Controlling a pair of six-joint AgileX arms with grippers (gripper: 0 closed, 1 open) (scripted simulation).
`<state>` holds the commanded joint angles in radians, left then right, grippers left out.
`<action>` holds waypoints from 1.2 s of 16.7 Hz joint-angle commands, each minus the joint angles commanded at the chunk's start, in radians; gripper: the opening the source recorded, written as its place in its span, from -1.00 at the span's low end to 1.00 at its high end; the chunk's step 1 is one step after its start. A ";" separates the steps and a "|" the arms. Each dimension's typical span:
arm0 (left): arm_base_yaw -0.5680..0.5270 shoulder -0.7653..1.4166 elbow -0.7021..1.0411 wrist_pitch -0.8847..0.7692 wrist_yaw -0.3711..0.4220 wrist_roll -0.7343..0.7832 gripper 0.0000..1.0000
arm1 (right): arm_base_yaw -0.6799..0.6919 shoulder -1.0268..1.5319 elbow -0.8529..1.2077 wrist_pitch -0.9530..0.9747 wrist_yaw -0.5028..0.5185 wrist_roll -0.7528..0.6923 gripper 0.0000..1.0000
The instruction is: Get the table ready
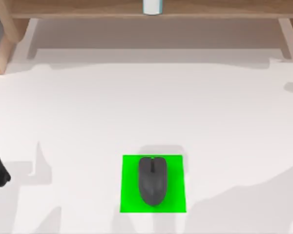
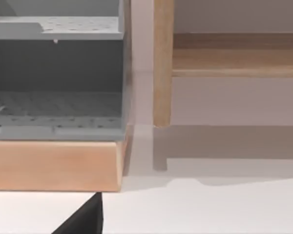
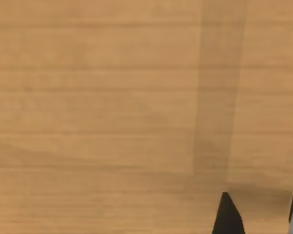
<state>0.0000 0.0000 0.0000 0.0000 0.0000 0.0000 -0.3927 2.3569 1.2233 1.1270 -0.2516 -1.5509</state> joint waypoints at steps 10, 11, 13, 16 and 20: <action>0.000 0.000 0.000 0.000 0.000 0.000 1.00 | 0.000 0.000 0.000 0.000 0.000 0.000 1.00; 0.000 0.000 0.000 0.000 0.000 0.000 1.00 | 0.000 0.000 0.000 0.000 0.000 0.000 1.00; 0.000 0.000 0.000 0.000 0.000 0.000 1.00 | 0.000 0.000 0.000 0.000 0.000 0.000 1.00; 0.000 0.000 0.000 0.000 0.000 0.000 1.00 | -0.005 0.009 -0.038 -0.010 0.001 0.005 1.00; 0.000 0.000 0.000 0.000 0.000 0.000 1.00 | 0.017 -0.095 -0.091 -0.062 0.009 0.074 1.00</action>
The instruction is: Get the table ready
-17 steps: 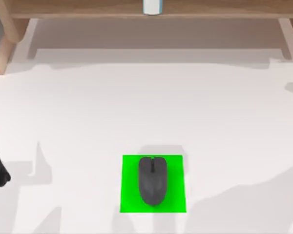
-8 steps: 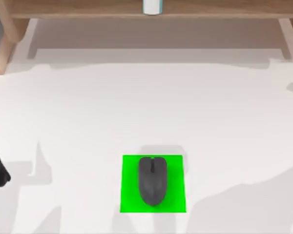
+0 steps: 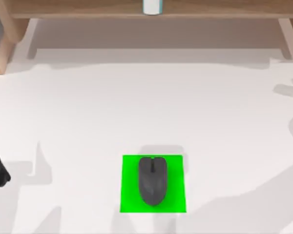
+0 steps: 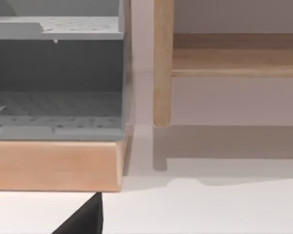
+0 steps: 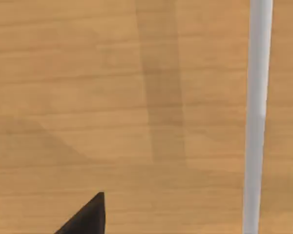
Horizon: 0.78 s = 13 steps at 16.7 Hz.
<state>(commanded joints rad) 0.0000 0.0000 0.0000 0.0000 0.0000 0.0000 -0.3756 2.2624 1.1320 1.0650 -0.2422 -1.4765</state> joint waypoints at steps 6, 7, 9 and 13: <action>0.000 0.000 0.000 0.000 0.000 0.000 1.00 | 0.072 -0.469 -0.230 -0.216 0.054 0.296 1.00; 0.000 0.000 0.000 0.000 0.000 0.000 1.00 | 0.087 -0.582 -0.281 -0.264 0.067 0.363 1.00; 0.000 0.000 0.000 0.000 0.000 0.000 1.00 | 0.120 -0.830 -0.390 -0.366 0.093 0.505 1.00; 0.000 0.000 0.000 0.000 0.000 0.000 1.00 | 0.195 -1.356 -0.622 -0.584 0.145 0.810 1.00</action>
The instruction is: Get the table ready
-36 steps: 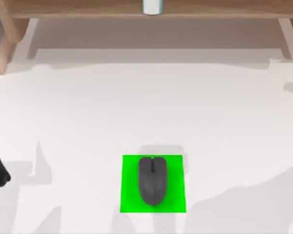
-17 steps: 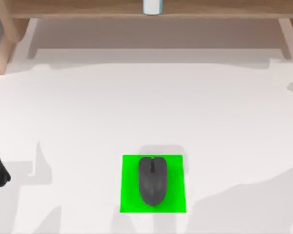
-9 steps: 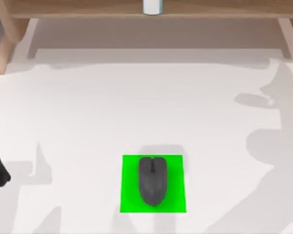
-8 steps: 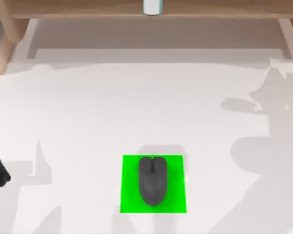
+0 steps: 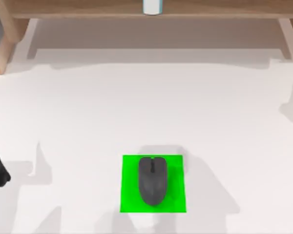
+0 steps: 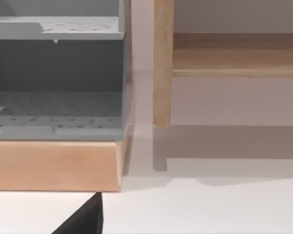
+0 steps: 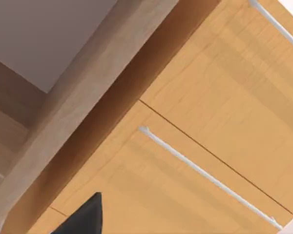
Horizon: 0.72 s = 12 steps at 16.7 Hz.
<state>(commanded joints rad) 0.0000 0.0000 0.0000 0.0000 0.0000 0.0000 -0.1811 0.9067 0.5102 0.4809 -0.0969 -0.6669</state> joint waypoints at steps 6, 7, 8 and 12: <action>0.000 0.000 0.000 0.000 0.000 0.000 1.00 | 0.113 -0.631 -0.323 -0.305 0.063 0.425 1.00; 0.000 0.000 0.000 0.000 0.000 0.000 1.00 | 0.129 -0.702 -0.367 -0.346 0.071 0.482 1.00; 0.000 0.000 0.000 0.000 0.000 0.000 1.00 | 0.143 -0.763 -0.407 -0.383 0.078 0.534 1.00; 0.000 0.000 0.000 0.000 0.000 0.000 1.00 | 0.179 -0.899 -0.504 -0.475 0.096 0.659 1.00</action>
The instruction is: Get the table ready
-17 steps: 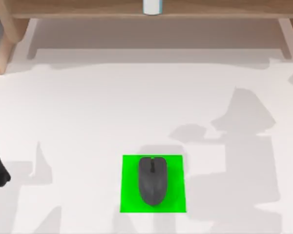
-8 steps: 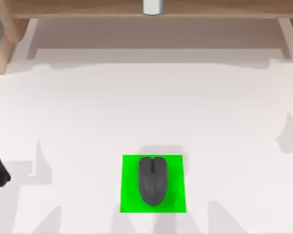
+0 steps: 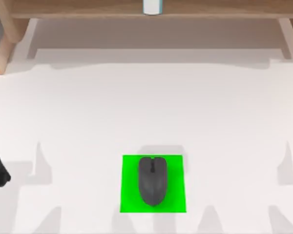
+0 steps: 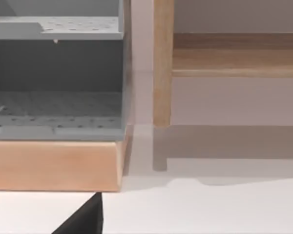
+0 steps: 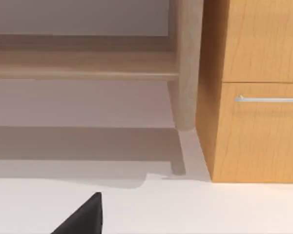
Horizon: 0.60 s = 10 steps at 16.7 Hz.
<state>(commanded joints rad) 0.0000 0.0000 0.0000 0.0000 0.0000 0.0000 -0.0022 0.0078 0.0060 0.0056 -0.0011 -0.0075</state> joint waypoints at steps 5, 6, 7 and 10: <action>0.000 0.000 0.000 0.000 0.000 0.000 1.00 | 0.002 -0.008 -0.006 -0.006 0.001 0.008 1.00; 0.000 0.000 0.000 0.000 0.000 0.000 1.00 | 0.002 -0.008 -0.006 -0.006 0.001 0.008 1.00; -0.003 0.010 0.009 0.004 -0.004 0.001 1.00 | 0.002 -0.008 -0.006 -0.006 0.001 0.008 1.00; -0.035 0.103 0.089 0.044 -0.041 0.005 1.00 | 0.002 -0.008 -0.006 -0.006 0.001 0.008 1.00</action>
<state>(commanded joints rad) -0.0348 0.1030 0.0890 0.0437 -0.0409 0.0048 0.0000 0.0000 0.0000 0.0000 0.0000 0.0000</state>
